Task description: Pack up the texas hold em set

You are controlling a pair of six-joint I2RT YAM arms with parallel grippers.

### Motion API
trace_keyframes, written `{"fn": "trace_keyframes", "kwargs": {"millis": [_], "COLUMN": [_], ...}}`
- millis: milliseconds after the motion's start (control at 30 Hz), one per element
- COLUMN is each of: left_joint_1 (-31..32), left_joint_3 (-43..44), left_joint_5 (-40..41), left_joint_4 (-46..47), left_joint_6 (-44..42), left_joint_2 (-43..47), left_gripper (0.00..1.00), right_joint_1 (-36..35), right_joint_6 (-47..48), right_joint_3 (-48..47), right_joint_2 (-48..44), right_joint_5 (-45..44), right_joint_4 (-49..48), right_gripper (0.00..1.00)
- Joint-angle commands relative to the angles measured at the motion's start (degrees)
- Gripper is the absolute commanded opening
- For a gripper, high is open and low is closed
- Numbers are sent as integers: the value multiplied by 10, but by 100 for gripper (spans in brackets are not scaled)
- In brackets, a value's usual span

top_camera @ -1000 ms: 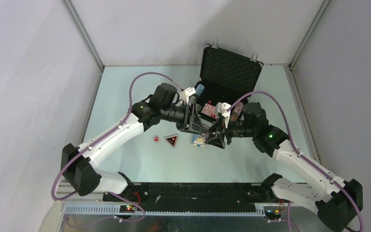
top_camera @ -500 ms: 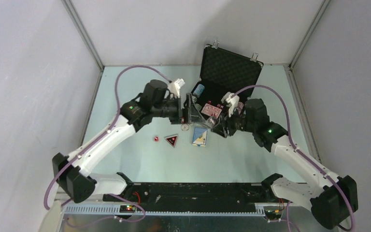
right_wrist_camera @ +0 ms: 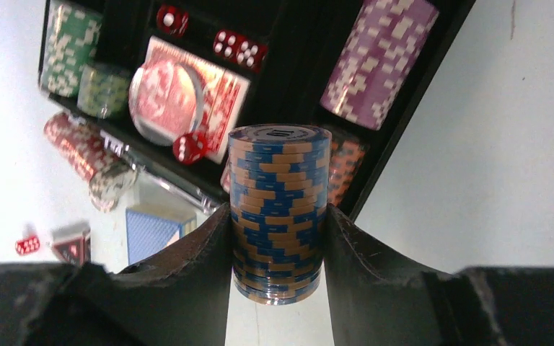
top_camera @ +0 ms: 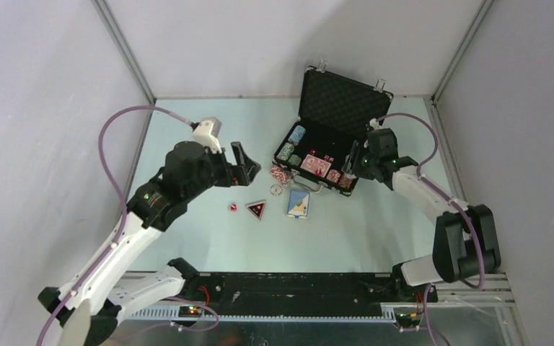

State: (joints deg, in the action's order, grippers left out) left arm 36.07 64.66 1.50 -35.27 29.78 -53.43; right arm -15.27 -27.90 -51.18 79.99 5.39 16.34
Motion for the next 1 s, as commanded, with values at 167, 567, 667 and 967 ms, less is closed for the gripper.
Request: {"fn": "trace_keyframes", "kwargs": {"millis": [167, 567, 667, 967], "left_joint_1": [-11, -45, -58, -77], "left_joint_3": [-111, -95, -82, -70], "left_joint_5": [255, 294, 281, 222], "left_joint_4": [95, 85, 70, 50], "left_joint_6": [-44, -70, -75, -73], "left_joint_2": [127, 62, 37, 5], "left_gripper": [100, 100, 100, 100], "right_joint_1": [-5, -23, -23, -32], "right_joint_6": [-80, -121, -135, -141], "right_joint_3": [-111, -193, -201, -214], "right_joint_2": [78, 184, 199, 205], "right_joint_5": [-127, -164, -158, -163], "right_joint_4": [-58, -45, -38, 9], "right_gripper": [16, 23, 27, 77]}}
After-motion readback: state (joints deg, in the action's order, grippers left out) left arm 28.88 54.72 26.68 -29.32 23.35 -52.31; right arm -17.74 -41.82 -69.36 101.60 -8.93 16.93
